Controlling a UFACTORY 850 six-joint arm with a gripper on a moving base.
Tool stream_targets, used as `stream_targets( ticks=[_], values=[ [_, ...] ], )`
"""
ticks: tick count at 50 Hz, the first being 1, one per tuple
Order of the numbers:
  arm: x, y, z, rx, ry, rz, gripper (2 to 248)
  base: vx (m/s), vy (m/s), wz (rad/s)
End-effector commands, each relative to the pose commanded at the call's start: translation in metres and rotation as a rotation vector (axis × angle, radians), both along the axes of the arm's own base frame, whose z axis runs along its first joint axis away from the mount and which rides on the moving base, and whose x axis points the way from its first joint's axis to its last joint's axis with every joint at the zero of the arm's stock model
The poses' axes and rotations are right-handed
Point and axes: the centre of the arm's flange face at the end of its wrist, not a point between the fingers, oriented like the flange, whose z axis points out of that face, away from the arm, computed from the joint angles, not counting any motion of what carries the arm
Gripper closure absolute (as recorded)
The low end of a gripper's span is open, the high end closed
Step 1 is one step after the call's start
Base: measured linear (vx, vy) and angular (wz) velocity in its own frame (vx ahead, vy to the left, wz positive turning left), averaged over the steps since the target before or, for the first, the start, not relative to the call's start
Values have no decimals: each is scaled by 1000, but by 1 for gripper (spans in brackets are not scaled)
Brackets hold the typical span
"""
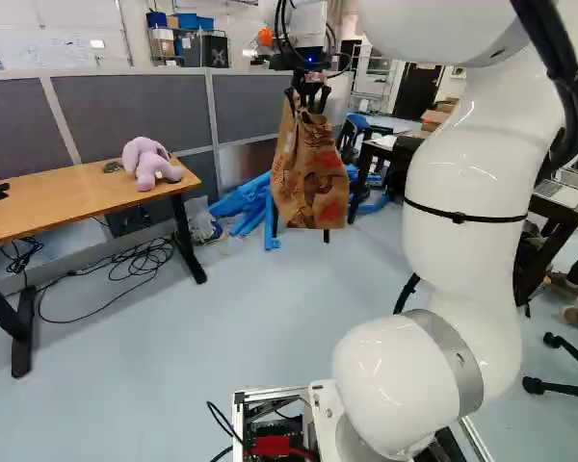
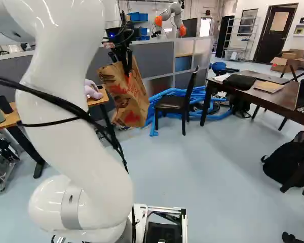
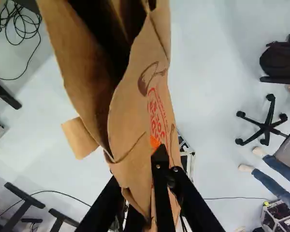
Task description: Pick up the bag on the ground and place it on the table
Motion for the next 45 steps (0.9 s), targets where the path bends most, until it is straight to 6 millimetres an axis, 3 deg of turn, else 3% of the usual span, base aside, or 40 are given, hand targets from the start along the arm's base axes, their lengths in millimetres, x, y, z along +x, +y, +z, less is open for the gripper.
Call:
stream_targets(
  ticks=[33,45],
  values=[
    [-24,3,51,18,-100,12,229,0,0,0],
    [-25,3,57,19,-112,12,229,0,0,0]
  ],
)
